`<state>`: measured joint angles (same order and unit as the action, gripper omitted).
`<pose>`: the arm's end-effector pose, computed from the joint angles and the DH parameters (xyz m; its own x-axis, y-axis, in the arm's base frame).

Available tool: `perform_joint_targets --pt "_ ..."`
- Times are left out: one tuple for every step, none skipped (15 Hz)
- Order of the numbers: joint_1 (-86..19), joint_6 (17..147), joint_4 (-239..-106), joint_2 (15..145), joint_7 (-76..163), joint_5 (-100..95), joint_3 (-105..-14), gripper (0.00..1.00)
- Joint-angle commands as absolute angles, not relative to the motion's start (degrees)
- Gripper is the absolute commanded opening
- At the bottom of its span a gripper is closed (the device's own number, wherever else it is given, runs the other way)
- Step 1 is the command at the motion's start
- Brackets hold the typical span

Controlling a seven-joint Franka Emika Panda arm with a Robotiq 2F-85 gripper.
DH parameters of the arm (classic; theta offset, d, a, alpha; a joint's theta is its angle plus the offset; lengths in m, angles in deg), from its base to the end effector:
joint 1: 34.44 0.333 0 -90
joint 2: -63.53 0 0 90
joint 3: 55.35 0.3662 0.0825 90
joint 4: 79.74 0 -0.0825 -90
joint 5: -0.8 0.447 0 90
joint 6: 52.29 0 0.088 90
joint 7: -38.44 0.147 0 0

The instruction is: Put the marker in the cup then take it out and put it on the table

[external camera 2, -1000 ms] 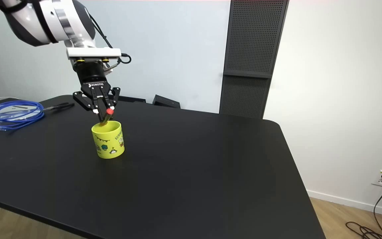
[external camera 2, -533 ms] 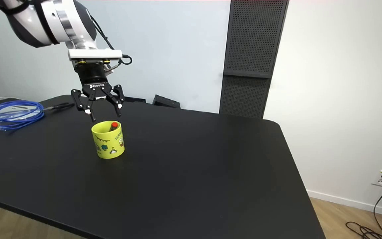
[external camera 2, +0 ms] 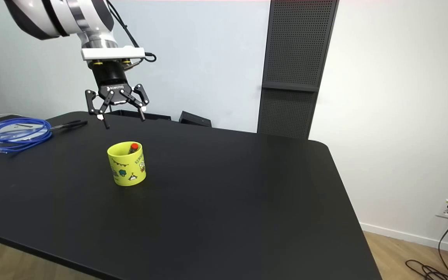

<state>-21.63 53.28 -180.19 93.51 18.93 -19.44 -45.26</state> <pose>0.6361 0.2182 0.2184 0.5567 0.6957 -0.4539 0.7905 -0.6117 0.0319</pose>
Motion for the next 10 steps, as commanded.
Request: perform_joint_targets --pt "-24.4 59.9 -189.7 83.0 19.8 -15.3 -44.5 1.00" --pt "-25.2 61.7 -192.3 80.2 19.8 -13.6 -44.6 1.00" --pt "-25.9 63.4 -195.0 77.5 19.7 -11.8 -44.7 1.00" --pt "-26.7 65.0 -197.9 74.7 19.2 -10.1 -44.9 1.00" --pt "-27.3 66.6 -200.3 72.4 18.9 -8.7 -45.2 1.00" --pt "-28.0 68.2 -202.5 70.7 17.9 -7.5 -45.6 1.00" --pt "-28.6 70.3 -204.5 69.4 17.1 -6.7 -46.0 1.00" --pt "-29.0 72.6 -206.3 68.4 16.4 -6.1 -46.4 1.00" --pt "-29.5 75.9 -208.1 67.7 15.5 -5.7 -46.8 1.00" --pt "-29.8 79.5 -209.7 67.4 14.8 -5.4 -47.3 1.00"
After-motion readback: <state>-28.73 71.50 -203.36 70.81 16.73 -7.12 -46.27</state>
